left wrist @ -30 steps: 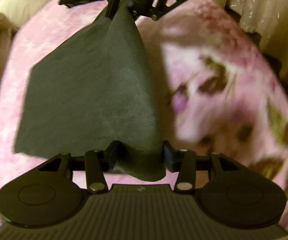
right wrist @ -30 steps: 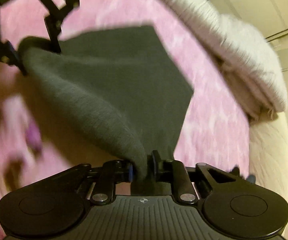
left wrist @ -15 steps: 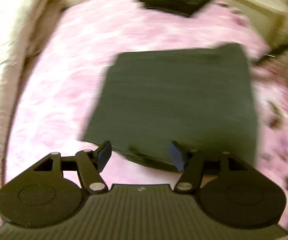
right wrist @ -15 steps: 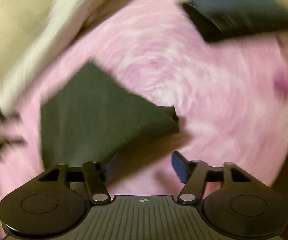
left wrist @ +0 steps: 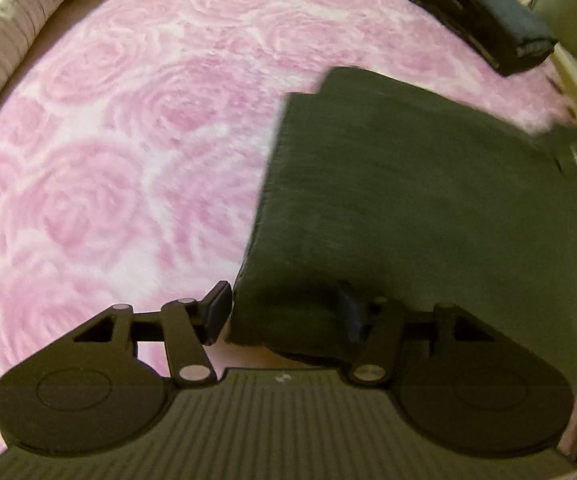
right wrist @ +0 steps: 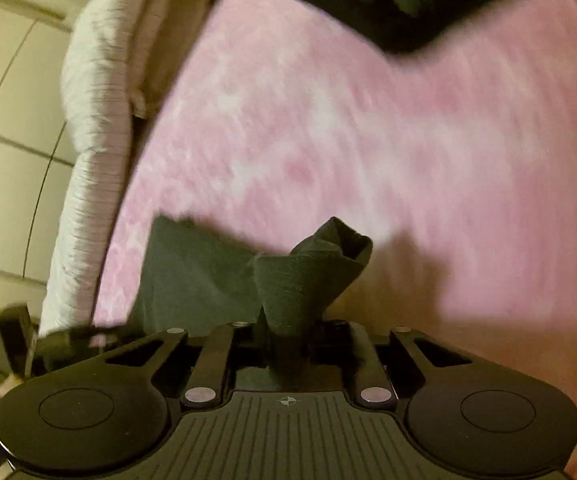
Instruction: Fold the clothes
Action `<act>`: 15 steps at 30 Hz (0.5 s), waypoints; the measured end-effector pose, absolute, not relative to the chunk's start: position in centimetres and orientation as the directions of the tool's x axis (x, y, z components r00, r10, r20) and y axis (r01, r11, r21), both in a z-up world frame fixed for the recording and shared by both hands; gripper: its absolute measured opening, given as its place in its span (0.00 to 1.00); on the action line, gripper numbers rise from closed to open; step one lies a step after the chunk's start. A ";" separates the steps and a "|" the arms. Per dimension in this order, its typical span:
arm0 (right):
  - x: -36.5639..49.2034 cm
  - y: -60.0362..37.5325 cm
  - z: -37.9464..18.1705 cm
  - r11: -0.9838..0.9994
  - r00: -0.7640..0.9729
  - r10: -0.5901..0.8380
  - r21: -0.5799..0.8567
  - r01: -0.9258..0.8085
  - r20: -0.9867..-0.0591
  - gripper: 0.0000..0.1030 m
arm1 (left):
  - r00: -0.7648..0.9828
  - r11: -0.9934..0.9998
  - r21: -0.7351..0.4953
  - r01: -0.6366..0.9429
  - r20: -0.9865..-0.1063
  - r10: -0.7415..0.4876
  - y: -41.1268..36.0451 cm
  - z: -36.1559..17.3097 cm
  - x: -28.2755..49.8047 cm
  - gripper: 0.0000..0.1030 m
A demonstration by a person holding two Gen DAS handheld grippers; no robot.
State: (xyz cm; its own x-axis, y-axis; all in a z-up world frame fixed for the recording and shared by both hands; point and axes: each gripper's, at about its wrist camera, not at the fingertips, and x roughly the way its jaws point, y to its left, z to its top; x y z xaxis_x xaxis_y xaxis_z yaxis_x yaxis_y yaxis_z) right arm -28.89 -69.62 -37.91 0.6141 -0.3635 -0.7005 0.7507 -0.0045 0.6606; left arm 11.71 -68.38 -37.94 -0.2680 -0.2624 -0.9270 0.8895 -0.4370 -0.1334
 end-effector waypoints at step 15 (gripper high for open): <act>-28.1 -73.6 -34.5 0.197 0.428 -0.450 0.380 0.904 -0.784 0.45 | -0.187 -0.547 0.086 0.833 -0.886 -0.424 -63.5 -34.9 6.5 0.53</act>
